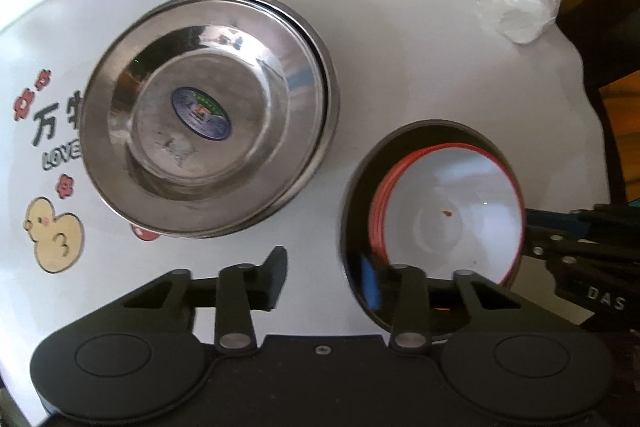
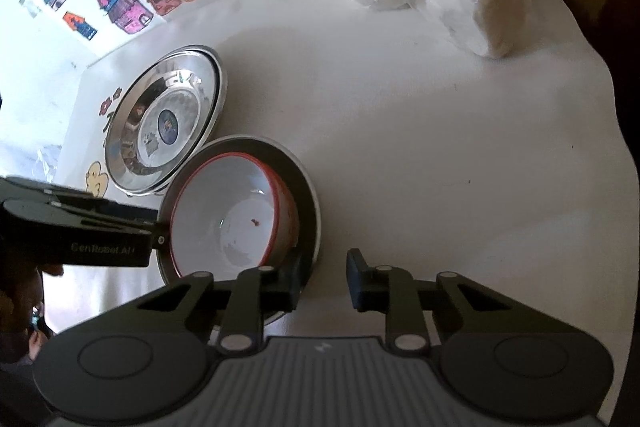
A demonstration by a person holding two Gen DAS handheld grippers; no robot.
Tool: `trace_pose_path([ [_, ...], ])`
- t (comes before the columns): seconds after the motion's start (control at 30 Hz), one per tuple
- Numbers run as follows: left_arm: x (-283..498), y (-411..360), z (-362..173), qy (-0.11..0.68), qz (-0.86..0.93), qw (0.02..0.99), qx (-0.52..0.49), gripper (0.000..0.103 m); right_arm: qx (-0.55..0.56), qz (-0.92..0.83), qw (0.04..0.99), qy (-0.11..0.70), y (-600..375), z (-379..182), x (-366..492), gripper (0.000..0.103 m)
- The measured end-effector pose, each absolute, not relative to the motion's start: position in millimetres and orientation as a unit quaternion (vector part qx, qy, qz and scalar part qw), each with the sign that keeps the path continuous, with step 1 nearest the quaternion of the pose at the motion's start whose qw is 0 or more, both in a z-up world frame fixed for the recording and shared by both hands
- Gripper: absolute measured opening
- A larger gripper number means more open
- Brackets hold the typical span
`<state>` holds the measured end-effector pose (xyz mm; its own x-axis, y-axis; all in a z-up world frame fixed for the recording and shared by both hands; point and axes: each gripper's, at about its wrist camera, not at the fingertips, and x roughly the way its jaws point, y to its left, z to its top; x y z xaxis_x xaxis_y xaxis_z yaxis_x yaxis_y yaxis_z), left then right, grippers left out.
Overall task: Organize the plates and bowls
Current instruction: 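Close both grippers on the rim of the dark grey bowl, then lift the dark bowl with nested white bowls and carry it over the stainless plates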
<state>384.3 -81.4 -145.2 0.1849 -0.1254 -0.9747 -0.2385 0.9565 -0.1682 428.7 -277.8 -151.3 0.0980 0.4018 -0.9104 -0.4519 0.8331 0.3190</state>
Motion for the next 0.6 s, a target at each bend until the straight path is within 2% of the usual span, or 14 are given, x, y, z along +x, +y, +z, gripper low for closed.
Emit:
trace_pose_path([
  [0.07, 382.2, -82.6, -146.8, 0.636, 0.031, 0.755, -0.156, 0.028, -0.018, 0.287, 0.741, 0.607, -277.4, -153.4, 429.2, 0.027],
  [0.3, 379.7, -83.6, -147.7, 0.631, 0.024, 0.757, -0.169, 0.020, -0.011, 0.289, 0.739, 0.609, -276.1, -156.5, 428.9, 0.021],
  [0.4, 379.5, -84.4, -147.1, 0.630, 0.021, 0.758, -0.169, 0.016, -0.008, 0.295, 0.737, 0.608, -274.9, -156.2, 428.5, 0.014],
  [0.43, 379.6, -84.5, -147.3, 0.629, 0.019, 0.758, -0.171, 0.012, -0.009, 0.296, 0.738, 0.607, -274.1, -155.6, 427.9, 0.012],
  [0.6, 382.0, -86.9, -149.4, 0.627, 0.016, 0.760, -0.172, 0.012, -0.015, 0.295, 0.740, 0.604, -272.9, -154.2, 426.7, 0.012],
])
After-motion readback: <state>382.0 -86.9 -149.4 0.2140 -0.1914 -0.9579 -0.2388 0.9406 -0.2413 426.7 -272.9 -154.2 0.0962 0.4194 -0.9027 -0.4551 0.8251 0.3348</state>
